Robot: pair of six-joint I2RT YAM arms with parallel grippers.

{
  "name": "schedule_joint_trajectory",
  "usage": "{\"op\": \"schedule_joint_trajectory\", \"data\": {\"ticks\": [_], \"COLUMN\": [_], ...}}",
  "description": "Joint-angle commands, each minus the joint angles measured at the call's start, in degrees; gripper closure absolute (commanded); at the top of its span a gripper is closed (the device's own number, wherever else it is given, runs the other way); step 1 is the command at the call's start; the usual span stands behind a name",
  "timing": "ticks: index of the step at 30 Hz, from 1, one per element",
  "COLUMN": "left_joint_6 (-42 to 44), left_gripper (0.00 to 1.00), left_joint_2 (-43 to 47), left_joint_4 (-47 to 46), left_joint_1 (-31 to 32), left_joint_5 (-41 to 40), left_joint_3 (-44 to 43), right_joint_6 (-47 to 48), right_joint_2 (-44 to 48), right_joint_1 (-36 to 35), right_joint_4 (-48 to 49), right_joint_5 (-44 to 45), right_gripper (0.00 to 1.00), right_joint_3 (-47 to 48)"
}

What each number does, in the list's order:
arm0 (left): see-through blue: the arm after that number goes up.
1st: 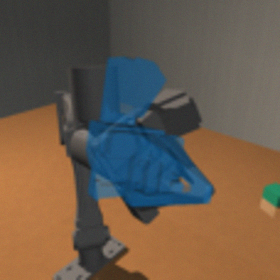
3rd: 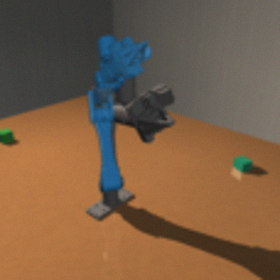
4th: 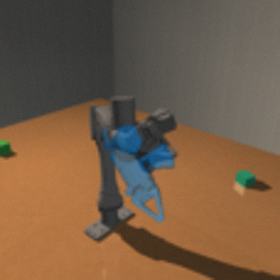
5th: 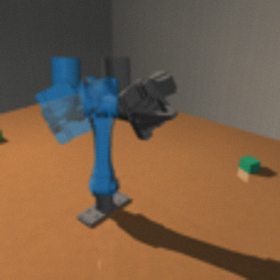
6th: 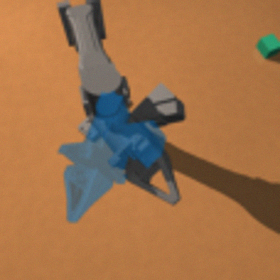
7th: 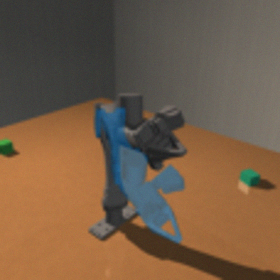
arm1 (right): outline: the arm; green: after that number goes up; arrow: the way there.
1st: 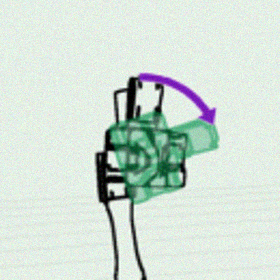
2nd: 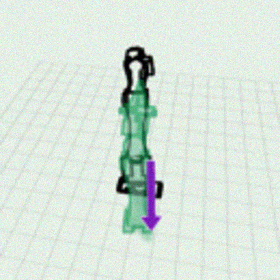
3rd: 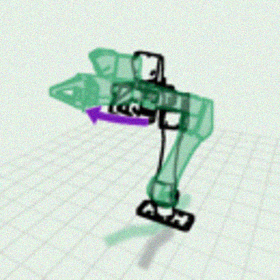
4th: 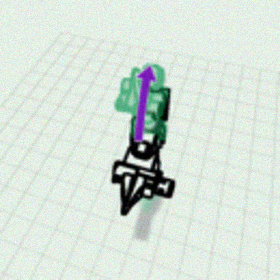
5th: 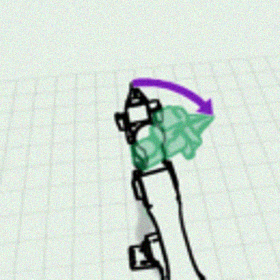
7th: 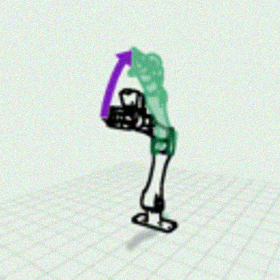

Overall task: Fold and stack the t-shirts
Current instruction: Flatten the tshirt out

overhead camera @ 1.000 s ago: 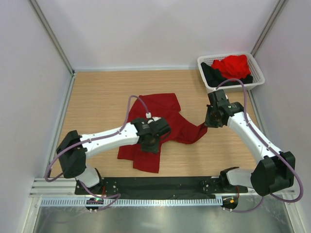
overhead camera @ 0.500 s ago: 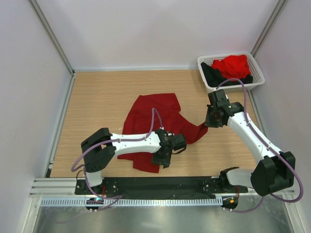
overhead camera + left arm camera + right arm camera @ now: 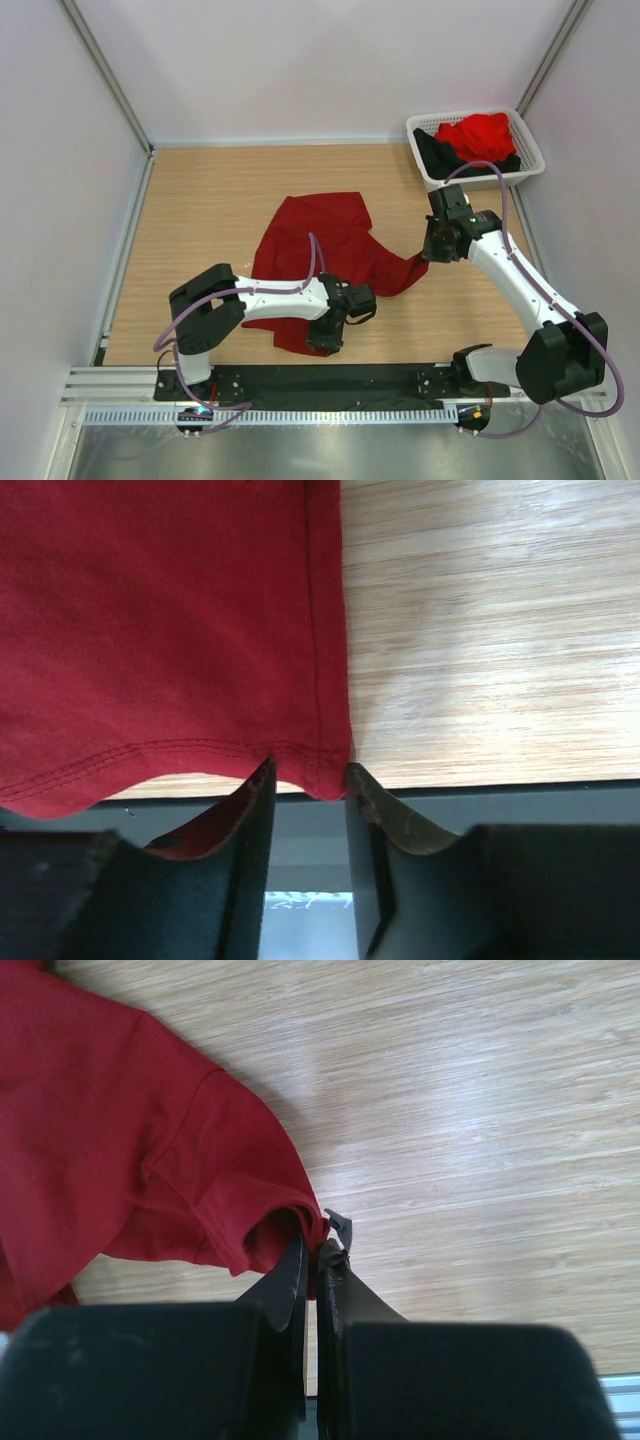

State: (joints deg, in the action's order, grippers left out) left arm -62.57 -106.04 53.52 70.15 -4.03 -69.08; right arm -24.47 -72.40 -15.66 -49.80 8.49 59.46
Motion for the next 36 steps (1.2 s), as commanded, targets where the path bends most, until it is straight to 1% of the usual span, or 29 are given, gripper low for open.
{"op": "schedule_joint_trajectory", "data": {"ticks": [1,3,4,6,8,9,11,13,14,16,17,18,19,20,21,23,24,25,26,27,28,29,30,31,32,33,34,35,36], "left_joint_6": [-0.1,0.2,0.5,0.5,0.2,0.1,-0.5,-0.8,-0.5,0.1,0.6,1.2,1.4,1.4,1.7,1.4,1.1,0.8,0.8,1.0,1.3,1.9,2.3,2.6,3.1,3.4,3.7,4.4,4.8], "left_gripper": [0.66,0.73,0.84,1.00,1.00,1.00,1.00,1.00,1.00,1.00,1.00,1.00,1.00,1.00,1.00,1.00,1.00,1.00,1.00,1.00,1.00,1.00,1.00,1.00,1.00,1.00,1.00,1.00,1.00], "left_joint_2": [-0.6,-0.9,-1.0,-0.7,1.5,2.8,7.4,10.7,14.4,18.4,20.2,23.7,25.2,26.6,29.6,32.3,33.4,35.6,36.5,37.3,38.0,39.0,39.2,39.3,39.9,39.9,40.1,40.3,40.4], "left_joint_4": [-2.6,-3.4,-3.2,-0.9,1.7,4.5,7.7,11.3,12.1,14.0,14.5,16.3,17.7,18.6,19.7,20.7,21.2,21.2,20.9,20.5,20.3,20.3,20.3,20.6,20.7,21.1,21.4,21.6,22.1], "left_joint_1": [0.1,0.1,0.0,-0.3,-0.3,-0.4,-0.4,-0.7,-0.8,-1.2,-1.3,-1.8,-2.2,-2.7,-2.7,-3.2,-3.4,-3.7,-4.0,-4.7,-5.0,-5.5,-6.6,-6.9,-7.0,-7.2,-7.9,-8.4,-8.9], "left_joint_5": [0.6,0.6,0.0,-1.8,-5.8,-7.1,-11.1,-13.3,-15.2,-16.7,-17.4,-17.7,-17.7,-17.9,-18.8,-19.4,-19.5,-19.6,-19.5,-19.7,-20.0,-20.0,-19.9,-20.0,-20.6,-21.3,-21.7,-22.3,-22.5], "left_joint_3": [0.3,0.9,1.0,1.1,0.9,1.0,1.2,1.7,2.2,3.2,3.5,3.6,3.6,3.8,4.1,5.3,6.6,7.3,7.9,9.0,9.1,9.2,9.1,8.7,8.3,8.1,7.6,6.9,6.3], "right_joint_6": [0.5,0.4,0.6,1.1,2.8,3.5,5.8,7.5,8.7,10.0,11.6,11.8,11.8,11.6,10.2,6.4,0.8,-2.0,-5.3,-7.8,-13.2,-15.4,-17.1,-19.4,-20.1,-20.5,-20.8,-21.8,-21.9], "right_joint_2": [0.5,0.2,0.2,-0.7,-1.9,-2.4,-3.7,-6.2,-7.0,-7.9,-7.6,-6.7,-6.2,-5.6,-5.0,-2.4,-1.1,0.2,3.3,4.6,5.8,8.2,9.3,10.8,13.5,14.8,15.5,15.7,14.9], "right_joint_1": [-0.2,-0.2,-0.2,-0.2,-0.2,-0.2,-0.7,-3.4,-4.2,-5.4,-7.7,-8.9,-10.6,-13.8,-16.0,-19.1,-22.5,-24.6,-26.9,-30.5,-32.0,-32.7,-32.7,-32.7,-32.7,-32.7,-32.5,-31.0,-29.4], "right_joint_4": [1.1,1.1,1.2,1.2,0.9,0.7,-0.7,-1.9,-2.1,-0.5,0.5,0.8,0.2,-0.4,-0.6,-2.0,-1.8,0.2,1.9,3.9,7.1,7.6,7.2,5.5,4.5,3.8,1.0,-1.0,-2.6], "right_joint_5": [1.9,2.2,2.3,3.9,6.0,7.7,14.1,21.7,23.3,24.6,24.6,24.1,22.9,19.6,17.4,12.5,5.6,2.7,-0.9,-6.5,-7.8,-10.0,-10.3,-9.1,-8.3,-5.4,-0.9,1.7,2.7], "right_gripper": [0.96,0.96,0.96,0.97,0.99,0.99,0.99,0.99,0.99,0.99,0.99,0.99,0.99,0.99,0.99,0.99,0.99,0.99,0.98,0.95,0.92,0.89,0.76,0.69,0.59,0.41,0.35,0.32,0.30], "right_joint_3": [1.1,1.4,1.6,2.7,4.9,6.0,8.6,13.1,16.2,18.1,19.1,19.6,20.2,19.8,18.6,14.8,8.6,4.7,-3.6,-7.6,-11.0,-15.7,-17.0,-17.5,-17.3,-16.8,-15.9,-13.5,-12.5]}}
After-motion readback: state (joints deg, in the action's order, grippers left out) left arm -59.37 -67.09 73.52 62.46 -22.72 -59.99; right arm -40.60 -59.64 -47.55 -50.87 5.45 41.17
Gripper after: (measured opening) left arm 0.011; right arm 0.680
